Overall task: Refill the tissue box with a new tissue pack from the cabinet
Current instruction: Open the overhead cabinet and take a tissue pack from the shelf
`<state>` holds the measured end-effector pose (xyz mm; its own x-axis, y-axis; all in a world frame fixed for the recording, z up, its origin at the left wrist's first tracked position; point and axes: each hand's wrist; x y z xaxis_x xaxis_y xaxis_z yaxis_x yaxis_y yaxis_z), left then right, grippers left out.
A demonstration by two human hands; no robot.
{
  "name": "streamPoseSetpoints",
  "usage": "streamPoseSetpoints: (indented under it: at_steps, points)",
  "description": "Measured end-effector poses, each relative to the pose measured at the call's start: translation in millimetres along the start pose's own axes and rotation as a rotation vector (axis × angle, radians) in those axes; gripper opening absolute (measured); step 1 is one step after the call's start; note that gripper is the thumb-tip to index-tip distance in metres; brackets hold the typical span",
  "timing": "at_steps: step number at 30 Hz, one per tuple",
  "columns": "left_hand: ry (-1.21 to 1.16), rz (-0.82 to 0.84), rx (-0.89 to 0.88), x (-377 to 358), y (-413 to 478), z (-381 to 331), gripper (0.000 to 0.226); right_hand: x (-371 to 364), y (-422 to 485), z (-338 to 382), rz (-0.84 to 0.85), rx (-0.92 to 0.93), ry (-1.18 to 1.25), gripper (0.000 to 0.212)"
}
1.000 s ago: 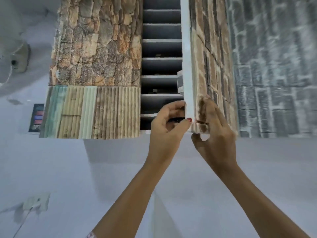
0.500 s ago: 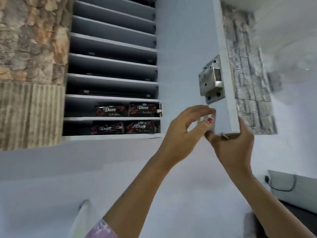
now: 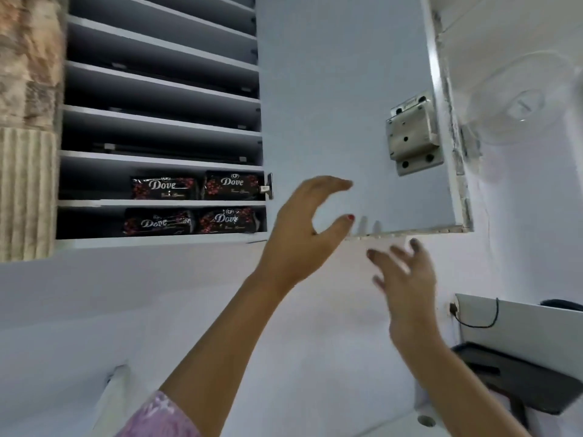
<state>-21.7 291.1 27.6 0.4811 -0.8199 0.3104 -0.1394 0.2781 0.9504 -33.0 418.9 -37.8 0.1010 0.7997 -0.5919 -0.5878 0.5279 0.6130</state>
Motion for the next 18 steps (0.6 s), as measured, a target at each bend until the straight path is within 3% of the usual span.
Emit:
streamPoseSetpoints:
  at_steps: [2, 4, 11, 18]
  points:
    - [0.09, -0.069, 0.017, 24.0, -4.0, 13.7, 0.037, -12.8, -28.7, -20.6, 0.092, -0.141, -0.09, 0.041]
    - [0.197, -0.097, 0.051, 52.8, -11.1, 29.4, 0.037, -35.6, -52.0, -31.5, 0.221, -0.142, -0.186, 0.029]
    - [0.421, -0.233, 0.24, 148.7, -55.0, 99.1, 0.035, -144.3, -49.8, -47.5, 0.503, 0.163, -0.295, 0.017]
    - [0.558, -0.248, 0.347, 185.1, -81.6, 167.3, 0.04, -237.9, 6.3, -119.4, 0.609, 0.263, -0.543, 0.023]
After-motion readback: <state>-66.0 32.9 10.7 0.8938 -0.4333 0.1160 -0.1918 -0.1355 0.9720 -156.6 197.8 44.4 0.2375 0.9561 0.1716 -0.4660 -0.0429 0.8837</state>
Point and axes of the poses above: each hand's wrist, its own y-axis towards the middle knuckle, its own x-axis out of the back of the hand, z = x × y, and after that the axes turned 6 degrees about y, right-handed
